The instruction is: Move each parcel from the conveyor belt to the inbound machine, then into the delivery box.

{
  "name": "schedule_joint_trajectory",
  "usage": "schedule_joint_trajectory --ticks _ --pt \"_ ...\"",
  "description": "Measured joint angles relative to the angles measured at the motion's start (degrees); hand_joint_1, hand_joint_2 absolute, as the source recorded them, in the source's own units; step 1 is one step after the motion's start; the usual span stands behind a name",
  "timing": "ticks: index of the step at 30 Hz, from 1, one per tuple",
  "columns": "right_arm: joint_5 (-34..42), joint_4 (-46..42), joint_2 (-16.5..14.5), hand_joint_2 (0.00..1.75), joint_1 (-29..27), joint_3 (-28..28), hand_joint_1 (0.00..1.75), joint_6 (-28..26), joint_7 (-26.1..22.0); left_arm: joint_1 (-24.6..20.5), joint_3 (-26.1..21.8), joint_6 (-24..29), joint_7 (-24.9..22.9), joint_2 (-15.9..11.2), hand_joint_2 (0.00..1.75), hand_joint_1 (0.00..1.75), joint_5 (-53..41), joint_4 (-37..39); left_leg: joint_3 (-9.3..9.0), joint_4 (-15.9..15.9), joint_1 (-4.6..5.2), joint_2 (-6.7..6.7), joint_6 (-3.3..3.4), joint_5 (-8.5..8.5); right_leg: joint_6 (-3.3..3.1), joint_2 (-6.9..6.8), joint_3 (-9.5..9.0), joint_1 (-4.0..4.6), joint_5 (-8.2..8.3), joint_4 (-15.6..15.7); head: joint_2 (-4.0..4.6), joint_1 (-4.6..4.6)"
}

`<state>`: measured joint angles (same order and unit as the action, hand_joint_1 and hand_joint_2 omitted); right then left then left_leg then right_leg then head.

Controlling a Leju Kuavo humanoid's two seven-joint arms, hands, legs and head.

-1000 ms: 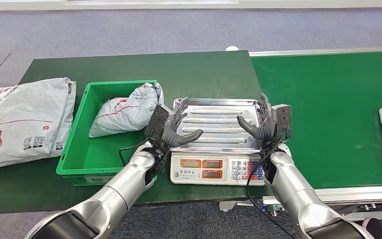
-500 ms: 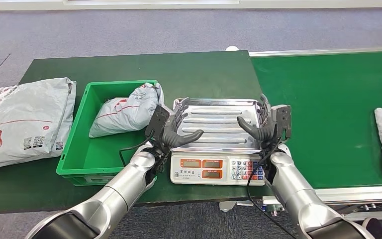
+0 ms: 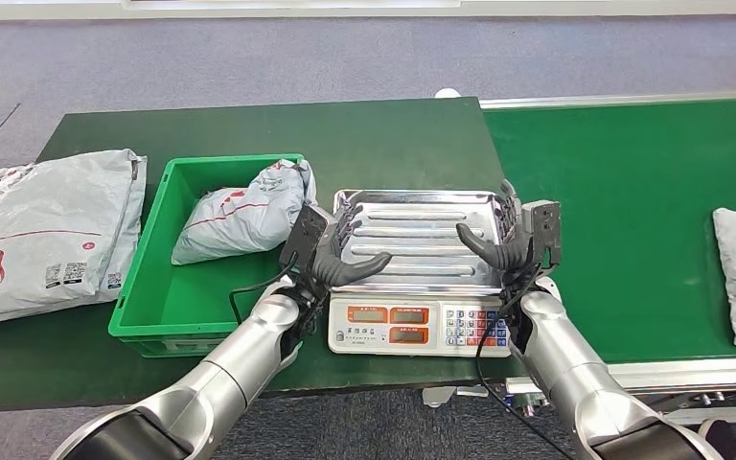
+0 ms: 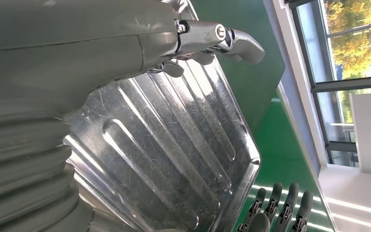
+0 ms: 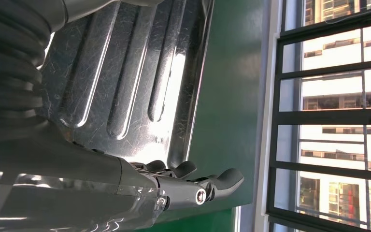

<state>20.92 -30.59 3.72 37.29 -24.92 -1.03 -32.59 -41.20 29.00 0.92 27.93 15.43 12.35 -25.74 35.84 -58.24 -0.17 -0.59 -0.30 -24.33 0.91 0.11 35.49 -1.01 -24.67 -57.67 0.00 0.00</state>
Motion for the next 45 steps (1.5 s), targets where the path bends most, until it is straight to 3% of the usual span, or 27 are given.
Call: schedule_joint_trajectory --ticks 21,30,38,45 --pt "0.40 0.10 -0.01 1.75 0.15 -0.10 0.00 -0.59 0.46 -0.17 -0.21 -1.02 -1.97 0.50 1.75 0.00 -0.09 -0.32 0.00 -0.01 0.00 0.00 0.00 0.00 0.00 0.00 0.00 -0.01 0.00 0.00 0.00 0.00" --pt "-4.20 -0.45 0.05 1.75 -1.53 0.17 0.00 -3.07 -0.31 -1.49 -0.26 -3.46 -2.89 0.87 1.75 0.00 -0.97 0.32 0.00 0.00 0.00 0.00 0.00 0.00 0.00 -0.01 0.01 0.00 0.00 0.00 0.00 0.00" --pt "-10.80 -1.21 1.87 1.75 -0.53 4.42 0.00 -3.71 3.46 -2.54 -0.26 -5.46 -3.44 0.72 1.75 0.00 -3.22 0.10 0.02 -0.02 0.02 -0.02 0.01 0.01 0.02 -0.02 0.02 -0.03 0.02 0.00 0.00 0.00" --pt "-13.52 -1.25 4.20 1.75 0.17 8.48 0.00 -6.09 3.84 -2.78 -0.26 -5.56 -3.68 0.74 1.75 0.00 -3.96 -0.61 0.03 -0.06 0.03 -0.03 0.02 0.00 0.04 -0.03 0.01 -0.03 0.02 0.00 0.00 0.00"
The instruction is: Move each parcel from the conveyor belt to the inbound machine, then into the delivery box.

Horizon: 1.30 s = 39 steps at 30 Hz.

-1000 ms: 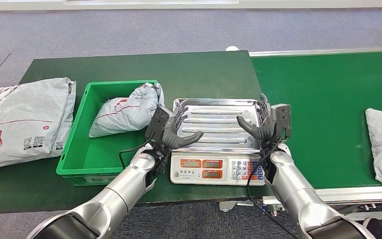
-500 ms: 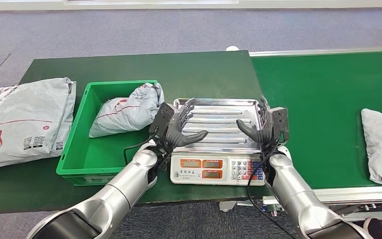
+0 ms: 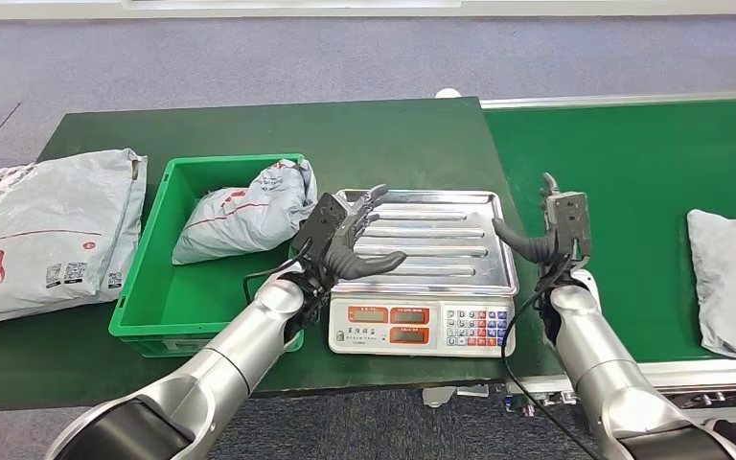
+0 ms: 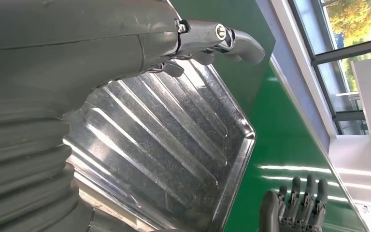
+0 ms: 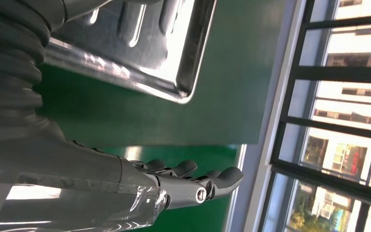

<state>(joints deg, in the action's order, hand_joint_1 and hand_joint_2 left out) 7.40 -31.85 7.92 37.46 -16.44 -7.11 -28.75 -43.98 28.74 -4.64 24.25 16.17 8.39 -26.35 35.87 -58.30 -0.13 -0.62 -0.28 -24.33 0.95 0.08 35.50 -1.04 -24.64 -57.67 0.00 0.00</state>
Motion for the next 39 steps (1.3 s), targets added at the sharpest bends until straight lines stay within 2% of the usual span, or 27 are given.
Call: schedule_joint_trajectory --ticks 8,12,15,19,23,27,33,39 --pt "-3.93 -0.52 1.09 1.75 -0.21 2.81 0.00 -2.55 1.23 0.27 -0.40 0.73 0.52 -0.07 1.75 0.00 -0.37 -0.94 0.01 0.01 -0.01 0.02 0.00 -0.01 0.00 0.02 0.02 0.01 -0.01 0.00 0.00 0.00" --pt "-9.15 -0.68 1.63 1.75 -0.48 5.61 0.00 -7.01 4.09 1.04 -1.65 1.01 0.75 -0.25 1.75 0.00 -1.17 -2.06 0.01 0.01 -0.01 0.00 0.01 -0.01 0.00 0.00 0.02 0.00 -0.01 0.00 0.00 0.00" --pt "-18.03 -0.90 2.58 1.75 -1.08 8.45 0.00 -13.22 8.62 1.52 -2.67 0.90 0.70 -0.43 1.75 0.00 -1.92 -2.88 0.03 0.00 0.02 -0.02 0.03 -0.03 0.01 -0.01 0.03 -0.02 -0.01 0.01 0.00 0.00" --pt "-36.42 0.00 5.47 1.75 -1.73 11.19 0.00 -23.04 19.67 2.40 -3.75 0.67 0.39 -0.50 1.75 0.00 -2.71 -4.37 0.05 -0.02 0.08 -0.09 0.11 -0.07 0.07 -0.10 0.01 -0.08 -0.05 0.02 0.00 -0.01" --pt "-49.52 1.41 7.93 1.75 -2.68 12.98 0.00 -27.38 27.50 3.97 -4.70 0.52 0.34 -0.81 1.75 0.00 -3.02 -6.32 0.06 -0.02 0.10 -0.05 0.15 -0.12 0.09 -0.05 0.02 -0.09 -0.07 0.02 0.00 -0.02" --pt "-58.09 2.16 8.68 1.75 -3.65 14.18 0.00 -28.22 34.07 5.42 -5.21 0.08 0.34 -0.94 1.75 0.00 -3.06 -7.81 0.06 -0.01 0.09 -0.05 0.15 -0.12 0.13 -0.04 0.04 -0.09 -0.09 0.02 0.00 -0.01" --pt "-63.01 2.52 8.78 1.75 -4.45 15.61 0.00 -27.87 37.96 6.13 -5.35 -0.17 0.09 -0.93 1.75 0.00 -3.07 -8.78 0.06 -0.01 0.09 -0.05 0.15 -0.12 0.14 -0.04 0.04 -0.09 -0.11 0.02 0.00 -0.01" --pt "-70.02 2.82 8.98 1.75 -5.57 19.87 0.00 -24.02 43.94 6.07 -5.35 -1.45 -1.24 0.28 1.75 0.00 -4.15 -9.02 0.08 -0.03 0.14 -0.17 0.17 -0.12 0.18 -0.18 0.01 -0.13 -0.13 0.04 0.00 -0.01"
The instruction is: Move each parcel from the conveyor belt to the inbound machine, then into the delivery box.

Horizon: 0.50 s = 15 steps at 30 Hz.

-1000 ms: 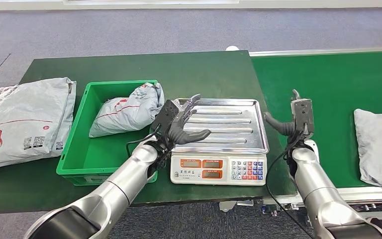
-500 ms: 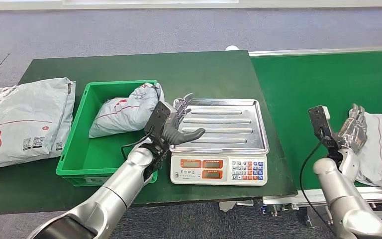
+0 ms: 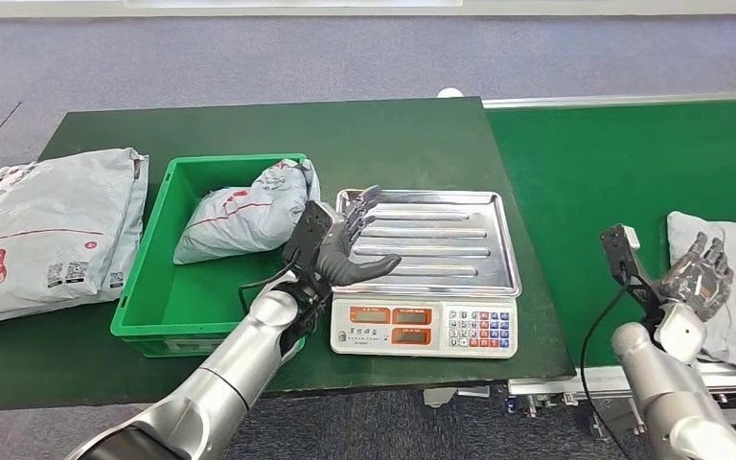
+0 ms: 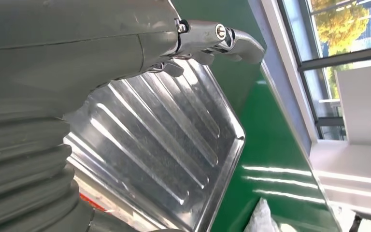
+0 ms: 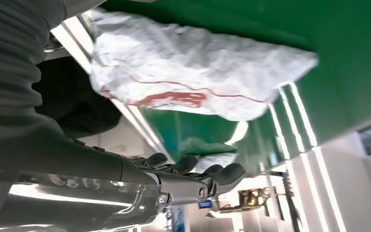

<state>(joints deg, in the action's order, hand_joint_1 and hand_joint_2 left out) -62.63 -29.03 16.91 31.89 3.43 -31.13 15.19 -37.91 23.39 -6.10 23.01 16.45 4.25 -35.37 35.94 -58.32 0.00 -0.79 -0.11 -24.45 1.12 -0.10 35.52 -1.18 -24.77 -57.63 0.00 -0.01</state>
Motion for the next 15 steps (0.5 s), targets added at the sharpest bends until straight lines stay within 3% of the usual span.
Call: schedule_joint_trajectory --ticks 8,15 --pt "-13.89 -0.24 -0.43 1.75 -5.10 13.52 0.00 7.50 2.96 -0.06 0.00 -1.17 -1.21 1.64 1.75 0.00 -2.31 -0.80 0.06 0.01 0.03 -0.09 0.16 -0.11 0.08 -0.05 -0.01 -0.03 -0.08 0.00 0.00 0.00" --pt "-24.62 -4.53 -5.64 1.75 -10.48 29.13 0.00 11.83 1.74 -0.53 0.62 -2.02 -1.52 3.52 1.75 0.00 0.07 -0.31 0.05 0.01 0.02 -0.14 0.17 -0.13 0.12 -0.13 0.01 -0.01 -0.15 0.01 0.00 0.01"
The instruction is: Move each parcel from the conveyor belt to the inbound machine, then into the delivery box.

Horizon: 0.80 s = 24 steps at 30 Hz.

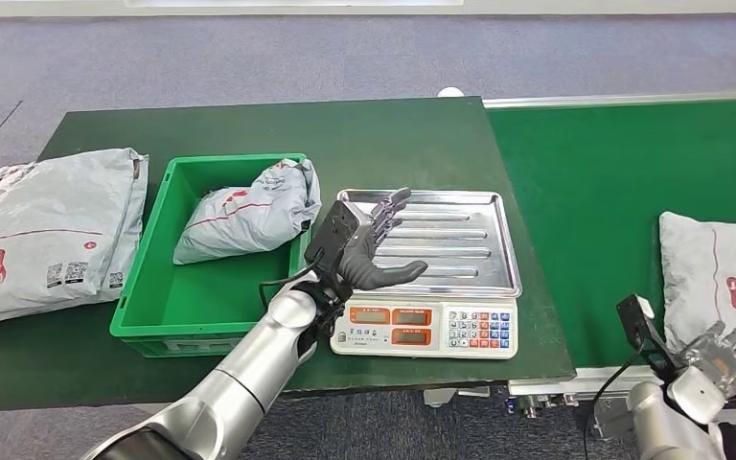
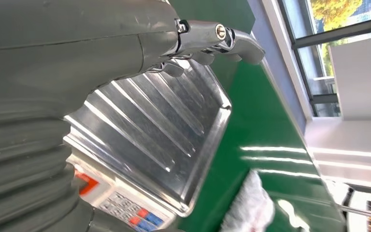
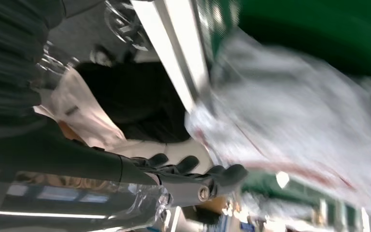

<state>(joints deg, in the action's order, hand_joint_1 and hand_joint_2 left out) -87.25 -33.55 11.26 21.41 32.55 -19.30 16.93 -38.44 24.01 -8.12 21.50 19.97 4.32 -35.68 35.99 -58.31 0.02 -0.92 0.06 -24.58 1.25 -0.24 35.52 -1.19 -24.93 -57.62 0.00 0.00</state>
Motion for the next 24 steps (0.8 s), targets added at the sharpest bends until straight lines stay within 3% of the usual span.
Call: schedule_joint_trajectory --ticks 6,11,16,24 --pt "-2.59 -8.16 -5.61 1.75 -6.08 16.27 0.00 2.53 -6.77 -2.89 7.86 0.90 -1.08 0.53 1.75 0.00 12.70 0.74 -0.08 -0.01 -0.02 -0.21 0.08 -0.06 0.04 -0.28 -0.24 0.02 -0.17 0.07 0.00 0.00" --pt "-2.18 -14.53 -9.39 1.75 -12.72 24.88 0.00 4.59 -9.58 -3.99 13.64 0.83 -1.04 0.53 1.75 0.00 16.33 1.13 -0.07 0.00 0.07 -0.21 0.17 -0.18 0.09 -0.28 -0.25 -0.07 -0.24 0.08 0.00 0.00" --pt "-2.39 -18.90 -11.12 1.75 -15.12 28.68 0.00 6.03 -10.35 -4.32 16.16 0.77 -0.85 0.53 1.75 0.00 16.72 1.48 -0.12 0.00 0.09 -0.04 0.16 -0.24 0.10 -0.05 -0.21 -0.10 -0.24 0.08 0.00 0.00" --pt "-2.78 -25.29 -13.10 1.75 -16.01 28.36 0.00 5.01 -9.00 -4.34 16.28 0.19 0.25 0.53 1.75 0.00 13.86 2.47 -0.13 0.00 0.10 0.02 0.16 -0.23 0.09 -0.02 -0.25 -0.11 -0.23 0.08 0.00 0.00"
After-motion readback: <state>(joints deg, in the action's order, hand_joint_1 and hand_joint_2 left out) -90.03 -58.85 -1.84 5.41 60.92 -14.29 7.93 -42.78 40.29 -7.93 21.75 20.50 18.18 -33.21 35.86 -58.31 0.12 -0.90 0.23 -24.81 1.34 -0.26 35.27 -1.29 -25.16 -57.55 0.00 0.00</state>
